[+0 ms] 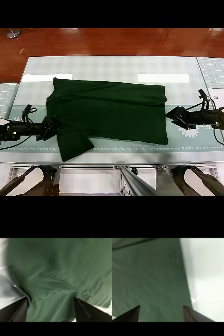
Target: Fold the shirts.
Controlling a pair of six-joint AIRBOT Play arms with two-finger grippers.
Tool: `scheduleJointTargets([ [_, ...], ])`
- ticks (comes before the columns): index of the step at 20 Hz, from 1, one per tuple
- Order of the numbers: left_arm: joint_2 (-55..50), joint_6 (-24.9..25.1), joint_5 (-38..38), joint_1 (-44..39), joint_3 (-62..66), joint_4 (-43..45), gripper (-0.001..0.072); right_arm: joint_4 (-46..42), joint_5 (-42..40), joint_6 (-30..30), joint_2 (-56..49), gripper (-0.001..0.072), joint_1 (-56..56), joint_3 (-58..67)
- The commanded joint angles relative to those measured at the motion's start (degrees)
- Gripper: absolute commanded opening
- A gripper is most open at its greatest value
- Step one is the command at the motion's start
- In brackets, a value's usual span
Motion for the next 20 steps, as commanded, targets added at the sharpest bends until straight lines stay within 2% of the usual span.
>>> scheduleJointTargets([
  [1,-0.5,3.2,2.2,-4.5,-0.9,-1.3,0.0038,-0.9,1.9,0.5,0.1,0.0618,-1.7,0.4],
  [6,-0.5,3.2,-1.9,-4.2,3.1,-1.2,0.0026,-14.4,14.0,2.7,0.1,0.0618,-5.8,0.2],
  [8,-0.5,3.2,-1.9,-4.2,4.1,-1.3,0.0026,-14.7,16.1,3.4,0.1,0.0618,-4.0,-2.6],
  [12,-0.5,3.2,-1.9,-4.2,4.2,-1.3,0.0026,-14.7,12.9,4.5,-0.1,0.0619,2.6,-8.0],
  [20,-0.5,3.2,-1.9,-4.2,4.2,-1.3,0.0027,-7.9,2.5,6.4,-6.1,0.0618,10.5,-7.9],
])
